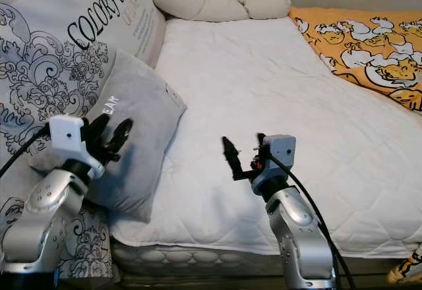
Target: Clean up the room
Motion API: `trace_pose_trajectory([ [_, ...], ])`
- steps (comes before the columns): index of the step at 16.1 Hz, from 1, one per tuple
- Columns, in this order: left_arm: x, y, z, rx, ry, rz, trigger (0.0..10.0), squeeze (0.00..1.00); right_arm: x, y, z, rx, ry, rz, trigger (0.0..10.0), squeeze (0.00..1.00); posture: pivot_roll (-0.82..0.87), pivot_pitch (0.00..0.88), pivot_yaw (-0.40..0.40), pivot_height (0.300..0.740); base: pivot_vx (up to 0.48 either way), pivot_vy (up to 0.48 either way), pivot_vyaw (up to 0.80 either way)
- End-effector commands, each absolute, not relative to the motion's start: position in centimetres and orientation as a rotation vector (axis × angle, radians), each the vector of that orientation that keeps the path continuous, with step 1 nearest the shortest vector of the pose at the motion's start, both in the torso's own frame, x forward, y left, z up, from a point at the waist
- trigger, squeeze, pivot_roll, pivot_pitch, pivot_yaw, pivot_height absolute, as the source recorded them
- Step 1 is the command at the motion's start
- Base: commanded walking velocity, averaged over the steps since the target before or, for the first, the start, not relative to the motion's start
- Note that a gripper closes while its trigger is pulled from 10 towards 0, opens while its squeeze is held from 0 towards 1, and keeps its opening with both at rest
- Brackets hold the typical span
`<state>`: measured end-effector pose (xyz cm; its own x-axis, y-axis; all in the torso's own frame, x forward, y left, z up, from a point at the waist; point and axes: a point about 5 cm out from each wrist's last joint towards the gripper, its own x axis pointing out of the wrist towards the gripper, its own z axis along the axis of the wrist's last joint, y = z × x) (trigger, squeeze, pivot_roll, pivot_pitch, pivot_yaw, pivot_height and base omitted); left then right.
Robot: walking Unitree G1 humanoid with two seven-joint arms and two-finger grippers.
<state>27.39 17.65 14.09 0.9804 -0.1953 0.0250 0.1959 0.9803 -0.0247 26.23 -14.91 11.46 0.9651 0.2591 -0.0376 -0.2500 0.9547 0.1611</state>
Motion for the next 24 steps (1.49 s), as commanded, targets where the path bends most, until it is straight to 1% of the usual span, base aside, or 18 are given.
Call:
trace_pose_trajectory([
  [1, 27.2, 17.9, 14.1, -0.018, -0.017, -0.15, 10.0, 0.0, 26.5, -15.1, 11.5, 0.147, 0.062, 0.224, 10.0, 0.0, -0.03, 0.0, 0.014, 0.74, 0.0, 0.0, 0.0],
  [2, 27.2, 18.5, 13.7, -0.022, 0.006, -0.089, 10.0, 0.0, 26.6, -15.1, 11.2, 0.146, 0.085, 0.215, 10.0, 0.0, -0.03, 0.0, 0.009, 0.74, 0.0, 0.0, 0.0],
  [4, 27.0, 18.6, 13.7, 0.0, 0.006, -0.092, 10.0, 0.0, 26.6, -15.1, 11.0, 0.121, 0.088, 0.205, 10.0, 0.0, -0.02, 0.0, 0.002, 0.74, 0.0, 0.0, 0.0],
  [5, 26.8, 19.0, 13.6, -0.015, 0.031, -0.074, 10.0, 0.0, 26.8, -15.3, 10.6, 0.143, 0.105, 0.15, 10.0, 0.0, 0.0, 0.0, -0.016, 0.74, 0.0, -0.401, 0.0],
  [6, 26.9, 19.3, 13.5, 0.03, 0.041, -0.051, 10.0, 0.0, 26.8, -15.4, 10.2, 0.158, 0.125, 0.123, 10.0, 0.0, 0.0, 0.0, -0.01, 0.74, 0.0, -0.48, 0.0],
  [9, 26.9, 19.2, 13.1, 0.052, 0.079, -0.06, 10.0, 0.0, 27.0, -15.7, 10.0, 0.167, 0.13, 0.079, 10.0, 0.0, -0.01, 0.0, -0.004, 0.74, 0.0, -0.48, 0.0],
  [11, 27.0, 19.1, 12.7, 0.104, 0.095, -0.073, 10.0, 0.0, 27.3, -15.9, 10.2, 0.123, 0.111, 0.059, 10.0, 0.0, -0.01, 0.0, 0.001, 0.74, 0.0, -0.48, 0.0],
  [13, 27.2, 18.5, 13.2, 0.137, 0.085, -0.101, 10.0, 0.0, 27.8, -16.6, 10.5, 0.036, 0.101, 0.014, 10.0, 0.0, -0.01, 0.0, -0.003, 0.74, 0.0, -0.48, 0.0],
  [14, 27.4, 18.4, 13.4, 0.149, 0.075, -0.106, 10.0, 0.0, 28.0, -16.1, 10.7, 0.084, 0.093, 0.043, 10.0, 0.0, -0.01, 0.0, -0.006, 0.74, 0.0, -0.48, 0.0],
  [16, 27.6, 18.2, 13.6, 0.15, 0.067, -0.109, 10.0, 0.0, 28.2, -15.7, 11.0, 0.072, 0.073, 0.057, 10.0, 0.0, -0.01, 0.0, -0.009, 0.74, 0.0, -0.48, 0.0],
  [17, 27.7, 18.2, 13.5, 0.154, 0.073, -0.106, 10.0, 0.0, 28.4, -15.6, 11.1, 0.102, 0.073, 0.039, 10.0, 0.0, -0.01, 0.0, -0.01, 0.74, 0.0, -0.45, 0.0],
  [20, 28.0, 19.2, 12.7, 0.13, 0.115, -0.027, 10.0, 0.0, 28.6, -15.6, 10.5, 0.063, 0.108, 0.027, 10.0, 0.0, -0.02, 0.0, -0.005, 0.74, 0.0, -0.446, 0.0],
  [22, 27.9, 19.2, 12.1, 0.178, 0.142, -0.038, 10.0, 0.0, 28.7, -16.9, 10.1, 0.064, 0.116, -0.067, 10.0, 0.0, -0.01, 0.0, -0.009, 0.74, 0.0, -0.435, 0.0],
  [24, 28.0, 19.6, 12.1, 0.2, 0.15, -0.024, 10.0, 0.0, 28.7, -17.2, 9.7, 0.063, 0.134, -0.086, 10.0, 0.0, -0.01, 0.0, -0.012, 0.74, 0.0, -0.416, 0.0],
])
